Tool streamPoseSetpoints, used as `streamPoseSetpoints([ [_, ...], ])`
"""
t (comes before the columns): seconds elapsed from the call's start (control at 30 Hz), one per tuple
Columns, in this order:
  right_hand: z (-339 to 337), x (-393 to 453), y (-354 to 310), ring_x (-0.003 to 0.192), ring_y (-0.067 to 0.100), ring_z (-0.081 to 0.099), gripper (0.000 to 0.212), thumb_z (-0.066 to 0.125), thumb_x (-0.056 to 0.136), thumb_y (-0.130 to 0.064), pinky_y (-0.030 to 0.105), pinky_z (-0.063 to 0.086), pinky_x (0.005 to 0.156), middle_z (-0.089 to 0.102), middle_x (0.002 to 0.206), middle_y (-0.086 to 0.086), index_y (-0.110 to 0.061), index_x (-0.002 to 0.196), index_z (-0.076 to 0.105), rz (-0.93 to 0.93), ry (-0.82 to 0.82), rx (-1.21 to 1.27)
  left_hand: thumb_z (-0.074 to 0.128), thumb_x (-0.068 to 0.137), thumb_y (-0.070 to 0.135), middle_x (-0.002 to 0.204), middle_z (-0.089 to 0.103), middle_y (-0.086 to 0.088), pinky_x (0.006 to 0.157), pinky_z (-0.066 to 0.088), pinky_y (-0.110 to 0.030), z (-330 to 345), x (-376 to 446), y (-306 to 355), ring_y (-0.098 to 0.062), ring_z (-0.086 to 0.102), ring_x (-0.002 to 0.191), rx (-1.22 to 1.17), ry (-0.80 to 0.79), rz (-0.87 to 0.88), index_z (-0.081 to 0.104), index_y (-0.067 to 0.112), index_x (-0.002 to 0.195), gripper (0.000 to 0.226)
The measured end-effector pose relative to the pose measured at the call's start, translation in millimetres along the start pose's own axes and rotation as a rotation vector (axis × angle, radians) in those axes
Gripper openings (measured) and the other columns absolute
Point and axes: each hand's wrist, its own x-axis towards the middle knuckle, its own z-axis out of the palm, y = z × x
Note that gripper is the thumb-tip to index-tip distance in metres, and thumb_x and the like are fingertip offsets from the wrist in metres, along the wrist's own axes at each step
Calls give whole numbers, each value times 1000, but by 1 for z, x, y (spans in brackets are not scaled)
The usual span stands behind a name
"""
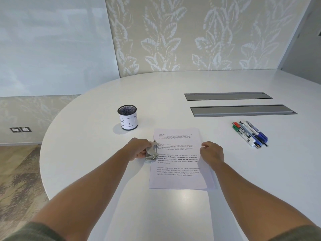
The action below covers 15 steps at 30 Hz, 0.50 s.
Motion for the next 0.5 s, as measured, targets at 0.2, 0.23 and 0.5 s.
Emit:
streamPoseSetpoints([
  [0.2, 0, 0, 2, 104, 24, 63, 36, 51, 85, -14, 32, 52, 89, 67, 122, -1, -24, 115, 69, -30, -6, 3, 60, 87, -2, 78, 72, -12, 40, 51, -20, 0, 4, -1, -13, 69, 46, 14, 9, -1, 65, -3, 101, 15],
  [0.23, 0, 1, 3, 104, 23, 63, 36, 52, 85, -14, 33, 52, 89, 67, 122, -1, -24, 115, 69, -33, -10, 3, 60, 88, -1, 77, 72, -11, 40, 51, -20, 0, 4, -1, -13, 69, 46, 13, 10, 0, 65, -2, 100, 13],
  [0.5, 4, 1, 2, 106, 24, 62, 37, 56, 83, -21, 33, 51, 87, 63, 123, 1, -23, 118, 67, -21, 13, -48, 65, 80, 6, 81, 73, -10, 52, 60, -24, -1, 7, -3, -16, 71, 51, 23, 10, -5, 70, -1, 98, 19],
])
